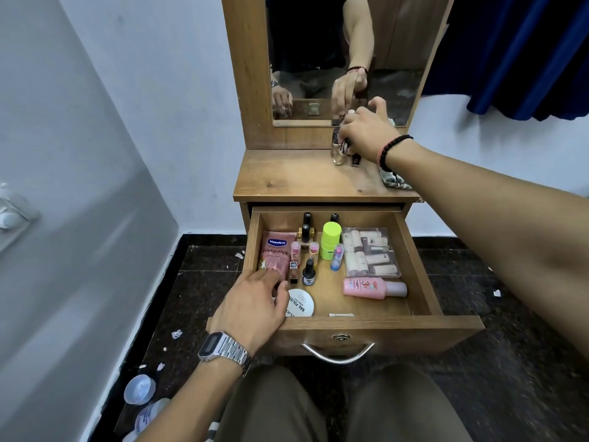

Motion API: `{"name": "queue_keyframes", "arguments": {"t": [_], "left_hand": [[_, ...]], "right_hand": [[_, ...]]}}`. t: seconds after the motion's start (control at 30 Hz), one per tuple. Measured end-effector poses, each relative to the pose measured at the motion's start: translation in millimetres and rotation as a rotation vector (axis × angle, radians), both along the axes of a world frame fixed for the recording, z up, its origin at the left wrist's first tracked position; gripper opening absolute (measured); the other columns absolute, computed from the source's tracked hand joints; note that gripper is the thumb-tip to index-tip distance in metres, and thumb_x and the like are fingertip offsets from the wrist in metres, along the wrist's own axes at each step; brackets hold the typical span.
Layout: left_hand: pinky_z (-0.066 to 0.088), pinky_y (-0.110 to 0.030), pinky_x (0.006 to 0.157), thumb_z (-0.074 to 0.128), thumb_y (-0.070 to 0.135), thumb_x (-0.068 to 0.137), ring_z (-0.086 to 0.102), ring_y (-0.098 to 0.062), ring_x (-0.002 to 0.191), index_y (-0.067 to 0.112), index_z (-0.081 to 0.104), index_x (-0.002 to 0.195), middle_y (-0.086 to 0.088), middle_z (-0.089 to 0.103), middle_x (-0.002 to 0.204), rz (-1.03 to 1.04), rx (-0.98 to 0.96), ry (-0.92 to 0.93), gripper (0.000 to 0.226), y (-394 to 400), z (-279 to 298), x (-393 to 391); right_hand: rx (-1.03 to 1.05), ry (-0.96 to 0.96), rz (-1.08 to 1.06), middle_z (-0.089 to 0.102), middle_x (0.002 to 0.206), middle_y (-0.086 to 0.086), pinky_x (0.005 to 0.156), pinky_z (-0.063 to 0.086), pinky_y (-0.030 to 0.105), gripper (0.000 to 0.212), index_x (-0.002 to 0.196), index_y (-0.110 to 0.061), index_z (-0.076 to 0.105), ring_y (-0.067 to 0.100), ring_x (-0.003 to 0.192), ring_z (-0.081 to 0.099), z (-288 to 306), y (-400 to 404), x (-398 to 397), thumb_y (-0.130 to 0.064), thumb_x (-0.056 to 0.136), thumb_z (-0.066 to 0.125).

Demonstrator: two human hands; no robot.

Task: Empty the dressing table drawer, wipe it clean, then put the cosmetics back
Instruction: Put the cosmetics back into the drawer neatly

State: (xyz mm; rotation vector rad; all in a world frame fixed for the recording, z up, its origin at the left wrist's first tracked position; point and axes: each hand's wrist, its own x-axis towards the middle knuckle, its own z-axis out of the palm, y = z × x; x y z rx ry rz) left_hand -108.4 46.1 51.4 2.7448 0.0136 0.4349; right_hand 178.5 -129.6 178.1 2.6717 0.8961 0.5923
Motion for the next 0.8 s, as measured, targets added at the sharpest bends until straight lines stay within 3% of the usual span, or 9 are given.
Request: {"name": "queue_keyframes", "arguments": {"t": [0.1,0.2,0.27,0.4,0.47,0.57,0.63,0.73,0.8], "left_hand": [[0.044,-0.028,0.073,0.046,0.032,0.093,0.054,-0.016,0.088,0.020,0.063,0.092,0.003,0.065,0.090,-0.002,-0.012,0.017,0.021,0.4,-0.4,0.5],[0.044,-0.029,0.078,0.045,0.032,0.094,0.053,-0.017,0.090,0.019,0.063,0.095,0.002,0.066,0.094,-0.005,-0.016,0.027,0.023,0.7,0.8,1.6],[0.044,-0.028,0.080,0.043,0.033,0.094,0.054,-0.017,0.090,0.020,0.063,0.096,0.002,0.066,0.095,-0.009,0.001,0.037,0.024,0.4,1.0,2.6],[0.045,-0.030,0.078,0.042,0.033,0.094,0.055,-0.018,0.088,0.020,0.063,0.096,0.001,0.066,0.095,-0.007,0.011,0.064,0.025,-1.0,4.0,0.3],[0.043,-0.030,0.077,0.041,0.032,0.094,0.054,-0.019,0.090,0.018,0.063,0.096,0.000,0.066,0.095,-0.009,0.020,0.083,0.026,-2.3,7.4,-2.1],[0.043,-0.032,0.074,0.041,0.032,0.094,0.054,-0.022,0.090,0.016,0.062,0.095,-0.004,0.066,0.096,0.000,0.030,0.115,0.026,-2.5,11.2,-3.9],[0.043,-0.033,0.073,0.041,0.032,0.094,0.055,-0.023,0.089,0.016,0.062,0.094,-0.005,0.067,0.096,-0.003,0.036,0.115,0.026,-2.7,12.4,-3.7],[0.042,-0.033,0.071,0.041,0.031,0.094,0.055,-0.024,0.089,0.014,0.062,0.093,-0.006,0.066,0.096,-0.007,0.037,0.114,0.027,-3.4,13.6,-3.6],[0.042,-0.033,0.071,0.041,0.031,0.095,0.055,-0.024,0.089,0.014,0.062,0.094,-0.007,0.066,0.096,-0.008,0.043,0.113,0.027,-3.6,14.1,-3.4]], "right_hand": [[0.130,0.092,0.012,0.067,0.101,0.002,0.099,0.027,0.043,0.017,0.102,-0.019,0.068,0.026,0.101,0.057,10.3,-5.1,-12.6,-0.018,0.085,0.065],[0.687,0.325,0.065,0.067,0.087,-0.003,0.089,0.049,0.031,0.019,0.099,-0.020,0.068,0.011,0.084,0.060,27.7,-17.6,-46.3,-0.021,0.080,0.071],[1.049,0.465,0.115,0.069,0.088,-0.004,0.078,0.053,0.019,0.020,0.099,-0.018,0.069,0.004,0.078,0.060,34.1,-29.3,-79.1,-0.019,0.080,0.073],[1.691,1.081,0.147,0.069,0.083,-0.001,0.066,0.051,0.015,0.013,0.101,-0.010,0.066,0.007,0.072,0.060,17.7,-46.4,-135.9,-0.016,0.090,0.064],[1.858,1.422,0.077,0.071,0.081,0.001,0.069,0.055,0.020,0.010,0.098,-0.013,0.063,0.010,0.072,0.065,-1.7,-46.5,-155.3,-0.020,0.092,0.061],[1.835,1.695,-0.072,0.072,0.095,0.009,0.071,0.060,0.030,0.014,0.099,-0.014,0.057,0.020,0.080,0.071,-29.7,-42.9,-178.6,-0.028,0.094,0.056],[1.679,1.717,-0.136,0.066,0.091,0.008,0.057,0.056,0.023,0.018,0.104,-0.013,0.058,0.014,0.067,0.065,-38.9,-40.7,-188.5,-0.029,0.096,0.054],[1.239,1.468,-0.197,0.060,0.085,0.006,0.051,0.050,0.017,0.016,0.109,-0.014,0.064,0.008,0.058,0.051,-51.4,-39.2,-192.0,-0.014,0.096,0.054],[0.841,1.163,-0.158,0.066,0.092,0.006,0.063,0.057,0.026,0.016,0.105,-0.015,0.065,0.013,0.067,0.059,-62.5,-37.3,-191.5,-0.012,0.091,0.060]]}}
